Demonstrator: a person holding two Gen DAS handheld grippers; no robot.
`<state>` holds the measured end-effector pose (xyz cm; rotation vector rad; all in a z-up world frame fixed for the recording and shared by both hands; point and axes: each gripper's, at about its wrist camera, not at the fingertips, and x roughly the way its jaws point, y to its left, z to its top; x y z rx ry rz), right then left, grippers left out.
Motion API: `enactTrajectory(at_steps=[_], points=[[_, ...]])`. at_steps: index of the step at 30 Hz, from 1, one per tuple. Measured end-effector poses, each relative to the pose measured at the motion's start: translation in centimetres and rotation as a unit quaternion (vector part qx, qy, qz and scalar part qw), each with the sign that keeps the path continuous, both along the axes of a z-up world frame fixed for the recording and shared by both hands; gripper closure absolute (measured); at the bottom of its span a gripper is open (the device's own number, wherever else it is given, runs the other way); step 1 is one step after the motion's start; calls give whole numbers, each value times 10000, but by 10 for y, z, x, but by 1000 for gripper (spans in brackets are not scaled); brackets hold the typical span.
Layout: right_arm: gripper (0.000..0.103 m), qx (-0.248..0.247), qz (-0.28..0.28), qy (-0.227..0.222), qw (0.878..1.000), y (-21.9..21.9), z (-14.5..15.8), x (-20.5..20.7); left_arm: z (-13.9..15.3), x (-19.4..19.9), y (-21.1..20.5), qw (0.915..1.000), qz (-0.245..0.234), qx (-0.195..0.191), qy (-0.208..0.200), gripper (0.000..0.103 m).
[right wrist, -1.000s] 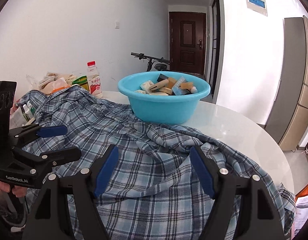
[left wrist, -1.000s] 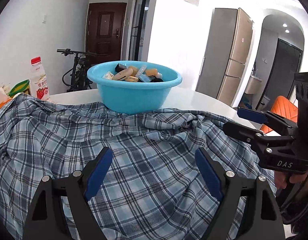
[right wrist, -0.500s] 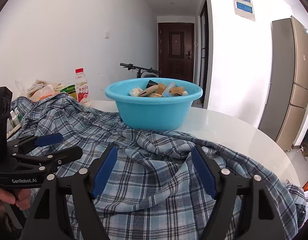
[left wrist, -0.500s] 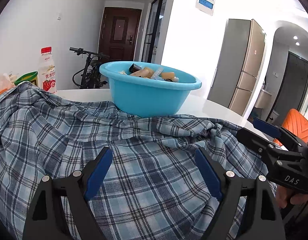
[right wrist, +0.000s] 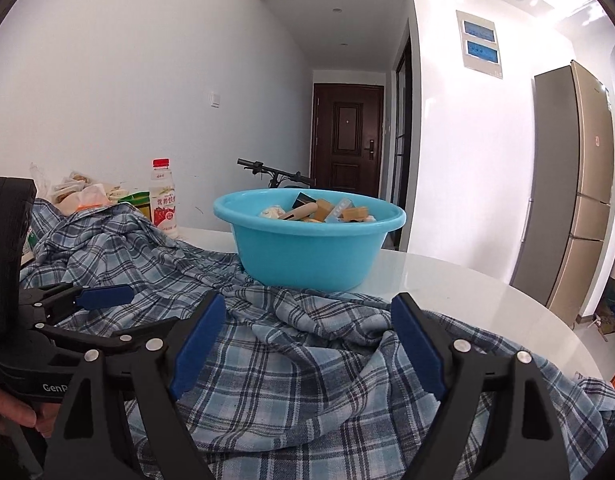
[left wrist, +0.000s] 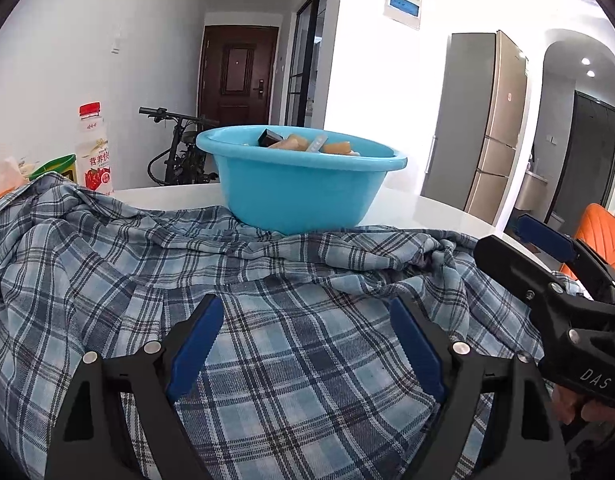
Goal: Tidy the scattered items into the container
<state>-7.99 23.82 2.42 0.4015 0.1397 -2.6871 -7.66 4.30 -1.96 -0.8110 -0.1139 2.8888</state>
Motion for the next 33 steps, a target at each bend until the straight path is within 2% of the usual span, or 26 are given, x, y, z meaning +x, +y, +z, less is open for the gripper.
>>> enactTrajectory(at_steps=[10,13,17,24,25,26,33], points=[[19,3,19,5,10000,-2,-7,1,1,5,-4,9998,170,11,126,14],[19,28,-52,62,10000,-2,-6,3,1,6,-4,9997,207,-80,105,10],[18,-12,-93,63,9999,0,-6,3,2,10,-9,9991,369,-62,181,9],[4,-150,-392,-1,9991,9,-6,0,4,17,-14,9980,564,-64,275,6],[3,-141,-411,2,9991,9,-6,0,4,18,-13,9979,580,-87,286,1],[3,-123,-435,3,9990,9,-6,0,5,19,-13,9976,603,-113,312,0],[1,-113,-492,-46,9987,9,-7,1,16,44,0,9916,732,-436,968,0]])
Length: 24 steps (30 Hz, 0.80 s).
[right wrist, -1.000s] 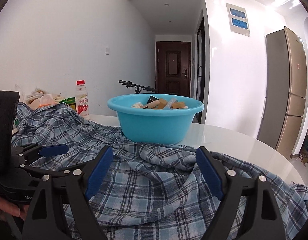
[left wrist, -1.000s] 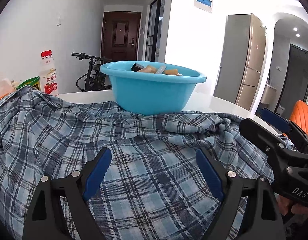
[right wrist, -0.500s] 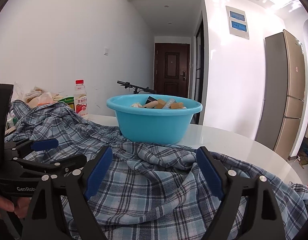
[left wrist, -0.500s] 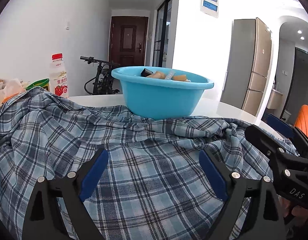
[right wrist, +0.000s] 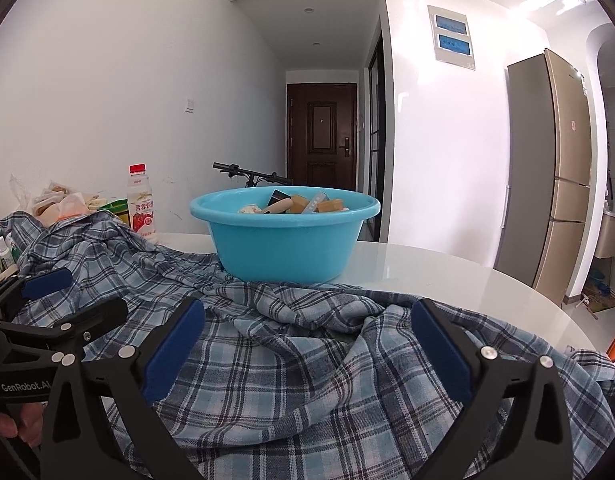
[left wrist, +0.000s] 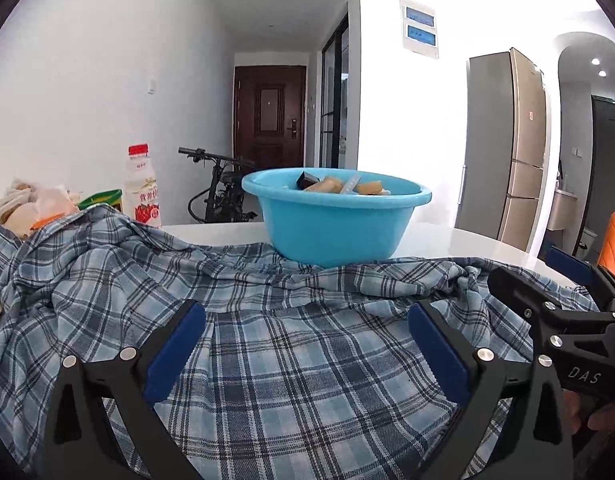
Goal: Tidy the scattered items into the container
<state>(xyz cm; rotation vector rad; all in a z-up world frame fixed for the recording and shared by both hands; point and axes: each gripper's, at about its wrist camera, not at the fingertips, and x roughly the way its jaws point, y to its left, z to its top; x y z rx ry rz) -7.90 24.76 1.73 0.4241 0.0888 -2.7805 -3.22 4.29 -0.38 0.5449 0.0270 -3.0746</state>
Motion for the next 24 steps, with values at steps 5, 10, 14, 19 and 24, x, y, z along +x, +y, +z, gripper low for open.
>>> enactTrajectory(at_steps=[5,10,14,19,24], points=[[0,43,-80,-150,9998,-1,-2,-6,6,15,2,9991,240,-101,331,0],[0,-12,-160,-61,9999,2,0,-1,5,14,-5,9985,476,3,288,0],[0,-31,-97,-22,9999,2,1,0,6,15,-1,9992,233,-22,324,0],[0,-59,-28,65,10000,3,2,4,6,15,-1,9991,258,-9,328,0],[0,-52,-73,25,10000,2,1,2,5,14,-2,9991,241,-16,338,0]])
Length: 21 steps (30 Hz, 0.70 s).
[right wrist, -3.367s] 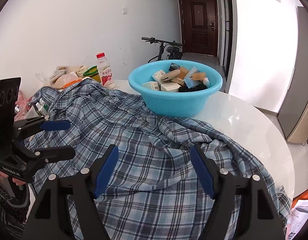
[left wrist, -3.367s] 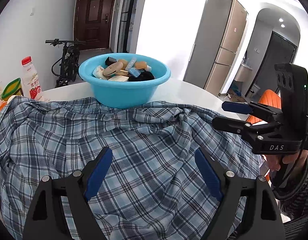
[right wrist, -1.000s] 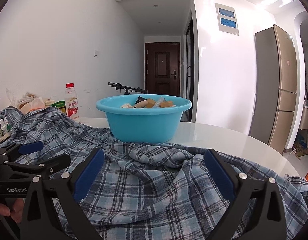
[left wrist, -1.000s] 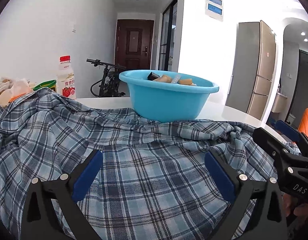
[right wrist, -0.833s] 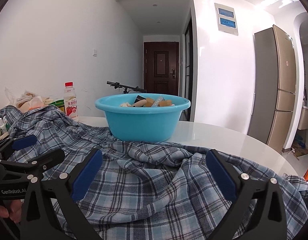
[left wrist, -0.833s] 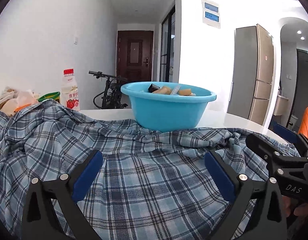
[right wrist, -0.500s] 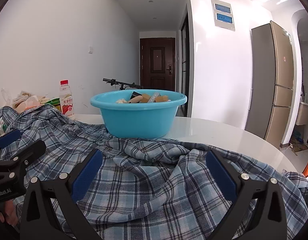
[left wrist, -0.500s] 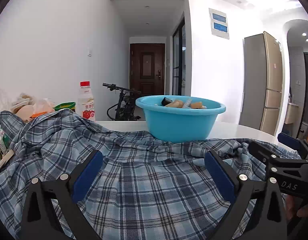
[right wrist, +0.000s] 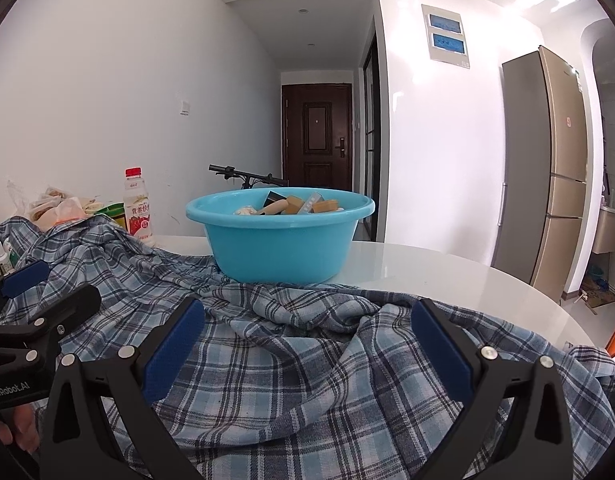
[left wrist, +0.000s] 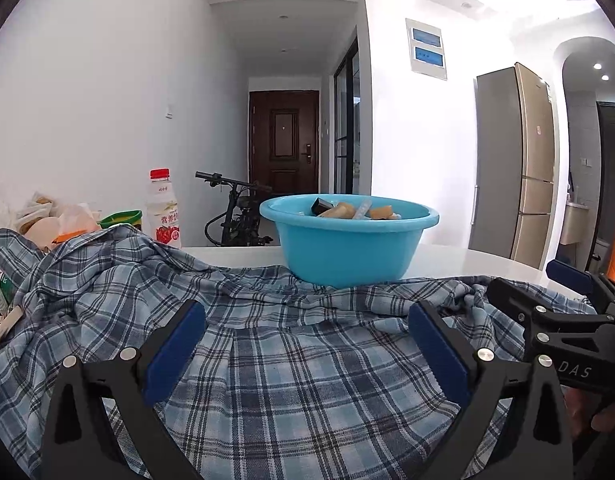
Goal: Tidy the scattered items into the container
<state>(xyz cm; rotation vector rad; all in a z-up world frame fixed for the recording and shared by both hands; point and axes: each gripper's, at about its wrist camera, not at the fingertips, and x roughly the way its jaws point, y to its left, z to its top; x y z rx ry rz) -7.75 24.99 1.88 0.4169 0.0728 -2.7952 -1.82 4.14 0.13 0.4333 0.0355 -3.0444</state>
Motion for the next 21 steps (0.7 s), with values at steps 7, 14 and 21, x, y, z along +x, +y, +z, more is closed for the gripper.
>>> enactTrajectory(at_steps=[7,14,21], points=[[0,-26,-30,-21,10000,2,-1,-1,-1,1,-1,10000,71,-9,-5,0],[0,-22,-73,-30,10000,3,-1,-1,-1,2,-1,10000,73,-7,-8,0],[0,-39,-46,-47,10000,3,-1,-2,-1,2,-1,10000,74,-8,-11,0]])
